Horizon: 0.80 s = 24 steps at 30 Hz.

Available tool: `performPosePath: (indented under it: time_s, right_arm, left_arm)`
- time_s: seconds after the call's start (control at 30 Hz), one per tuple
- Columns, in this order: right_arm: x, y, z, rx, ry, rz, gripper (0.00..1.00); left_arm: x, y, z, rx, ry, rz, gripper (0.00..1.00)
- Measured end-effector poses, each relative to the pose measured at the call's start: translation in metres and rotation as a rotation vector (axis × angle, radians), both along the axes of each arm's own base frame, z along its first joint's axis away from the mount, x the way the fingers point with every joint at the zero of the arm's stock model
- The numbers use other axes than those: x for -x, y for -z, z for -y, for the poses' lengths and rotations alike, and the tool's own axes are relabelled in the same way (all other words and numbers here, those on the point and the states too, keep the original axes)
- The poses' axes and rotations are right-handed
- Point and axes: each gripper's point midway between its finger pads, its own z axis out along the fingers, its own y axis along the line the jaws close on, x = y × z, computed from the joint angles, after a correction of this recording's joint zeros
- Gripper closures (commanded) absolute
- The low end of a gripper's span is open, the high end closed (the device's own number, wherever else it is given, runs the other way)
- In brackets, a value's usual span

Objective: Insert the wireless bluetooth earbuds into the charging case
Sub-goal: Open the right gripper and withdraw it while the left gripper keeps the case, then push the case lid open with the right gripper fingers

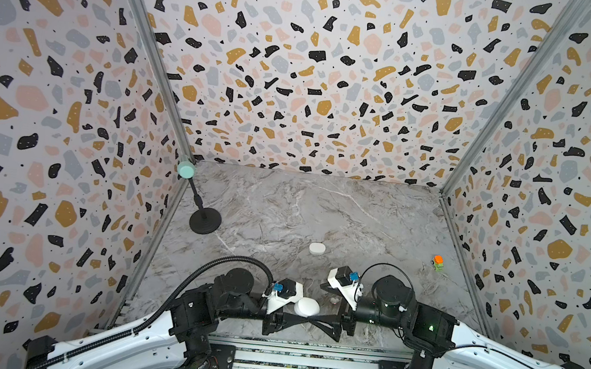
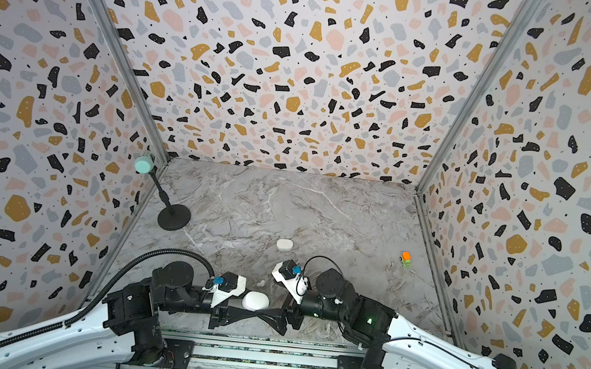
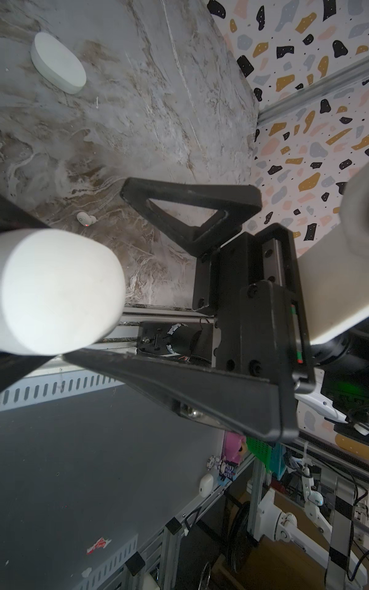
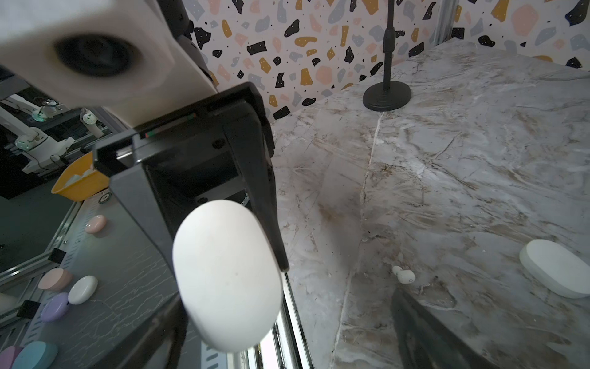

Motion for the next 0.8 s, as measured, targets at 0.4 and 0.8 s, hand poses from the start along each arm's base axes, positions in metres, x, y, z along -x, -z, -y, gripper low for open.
performPosePath:
  time_s: [0.4, 0.8]
  right_arm:
    - [-0.009, -0.001, 0.002, 0.014, 0.057, 0.019, 0.02]
    - [-0.016, 0.000, 0.006, 0.034, 0.101, 0.028, 0.02]
  left_arm:
    - [-0.003, 0.002, 0.000, -0.005, -0.011, -0.001, 1.00]
    - [-0.008, 0.005, 0.000, -0.015, -0.032, -0.004, 1.00]
